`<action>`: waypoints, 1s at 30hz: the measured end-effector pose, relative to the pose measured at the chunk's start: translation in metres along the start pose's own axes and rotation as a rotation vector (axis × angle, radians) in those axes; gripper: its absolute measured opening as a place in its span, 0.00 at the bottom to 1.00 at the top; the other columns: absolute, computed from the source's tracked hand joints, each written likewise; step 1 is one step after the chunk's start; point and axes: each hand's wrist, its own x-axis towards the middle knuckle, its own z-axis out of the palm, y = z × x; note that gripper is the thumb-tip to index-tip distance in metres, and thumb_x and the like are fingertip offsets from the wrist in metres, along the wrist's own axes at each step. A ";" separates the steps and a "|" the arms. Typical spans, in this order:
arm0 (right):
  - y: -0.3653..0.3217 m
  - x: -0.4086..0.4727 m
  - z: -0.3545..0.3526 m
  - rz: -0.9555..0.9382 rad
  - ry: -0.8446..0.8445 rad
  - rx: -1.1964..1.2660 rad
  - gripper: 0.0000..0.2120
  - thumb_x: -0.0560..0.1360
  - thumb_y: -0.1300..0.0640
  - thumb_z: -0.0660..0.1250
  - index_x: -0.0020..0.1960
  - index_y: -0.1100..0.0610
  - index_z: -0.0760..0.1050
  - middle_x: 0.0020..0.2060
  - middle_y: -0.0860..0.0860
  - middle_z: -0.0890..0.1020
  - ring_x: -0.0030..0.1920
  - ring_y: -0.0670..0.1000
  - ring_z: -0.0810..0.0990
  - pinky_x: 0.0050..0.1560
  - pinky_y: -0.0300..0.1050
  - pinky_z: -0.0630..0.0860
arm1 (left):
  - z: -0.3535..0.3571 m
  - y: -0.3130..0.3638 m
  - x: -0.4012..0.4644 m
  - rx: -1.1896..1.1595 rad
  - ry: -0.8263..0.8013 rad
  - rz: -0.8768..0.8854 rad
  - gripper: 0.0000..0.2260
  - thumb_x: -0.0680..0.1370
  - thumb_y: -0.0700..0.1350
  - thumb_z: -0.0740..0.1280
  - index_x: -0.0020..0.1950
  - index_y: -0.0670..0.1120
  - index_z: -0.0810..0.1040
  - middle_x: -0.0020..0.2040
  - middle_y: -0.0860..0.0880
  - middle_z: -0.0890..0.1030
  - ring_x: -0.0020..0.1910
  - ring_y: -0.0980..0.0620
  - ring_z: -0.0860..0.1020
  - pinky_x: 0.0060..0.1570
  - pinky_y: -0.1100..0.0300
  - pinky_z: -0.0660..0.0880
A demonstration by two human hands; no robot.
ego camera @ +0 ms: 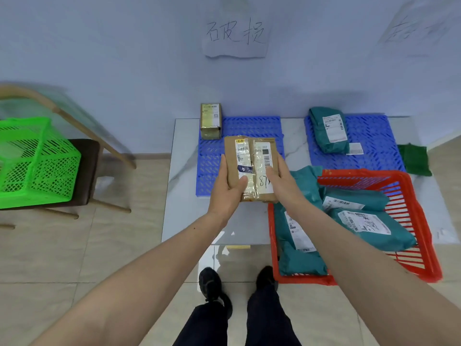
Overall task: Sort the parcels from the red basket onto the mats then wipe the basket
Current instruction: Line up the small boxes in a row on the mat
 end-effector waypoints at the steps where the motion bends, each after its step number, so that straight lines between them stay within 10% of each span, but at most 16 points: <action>1: -0.002 0.004 0.005 0.006 0.008 0.011 0.22 0.84 0.58 0.54 0.76 0.45 0.61 0.63 0.45 0.77 0.55 0.41 0.79 0.46 0.30 0.77 | -0.005 0.000 0.007 0.004 -0.008 -0.003 0.35 0.80 0.44 0.66 0.79 0.61 0.50 0.70 0.58 0.72 0.63 0.58 0.76 0.59 0.57 0.78; 8: -0.006 0.051 0.023 0.028 0.043 -0.006 0.23 0.83 0.56 0.56 0.76 0.45 0.61 0.64 0.44 0.77 0.59 0.43 0.79 0.61 0.44 0.76 | -0.023 0.005 0.053 0.017 -0.035 -0.057 0.38 0.77 0.41 0.68 0.79 0.62 0.51 0.66 0.57 0.76 0.59 0.57 0.79 0.59 0.52 0.78; 17: -0.008 0.136 0.047 0.138 0.143 0.018 0.18 0.81 0.48 0.60 0.70 0.52 0.67 0.59 0.48 0.80 0.51 0.42 0.81 0.43 0.36 0.76 | -0.046 0.013 0.151 0.040 -0.140 -0.044 0.39 0.77 0.37 0.69 0.78 0.62 0.52 0.57 0.64 0.77 0.50 0.64 0.81 0.52 0.55 0.81; 21: 0.012 0.186 0.062 0.169 0.230 0.035 0.18 0.82 0.48 0.60 0.69 0.53 0.68 0.58 0.49 0.80 0.50 0.42 0.80 0.44 0.37 0.76 | -0.054 0.004 0.211 0.218 -0.173 0.015 0.33 0.71 0.46 0.72 0.65 0.74 0.61 0.58 0.61 0.78 0.58 0.53 0.80 0.54 0.46 0.80; 26: 0.046 0.262 0.081 0.179 0.249 0.045 0.17 0.82 0.49 0.59 0.68 0.54 0.68 0.57 0.50 0.79 0.47 0.41 0.79 0.41 0.36 0.75 | -0.055 -0.022 0.297 0.707 -0.089 0.157 0.37 0.65 0.61 0.68 0.70 0.49 0.64 0.64 0.49 0.74 0.64 0.44 0.72 0.61 0.43 0.73; 30: 0.069 0.327 0.087 0.166 0.284 0.047 0.16 0.82 0.49 0.60 0.67 0.54 0.68 0.50 0.46 0.79 0.47 0.43 0.79 0.45 0.42 0.77 | -0.051 -0.035 0.357 0.968 -0.073 0.193 0.45 0.73 0.60 0.69 0.80 0.44 0.49 0.80 0.46 0.52 0.79 0.44 0.49 0.75 0.46 0.55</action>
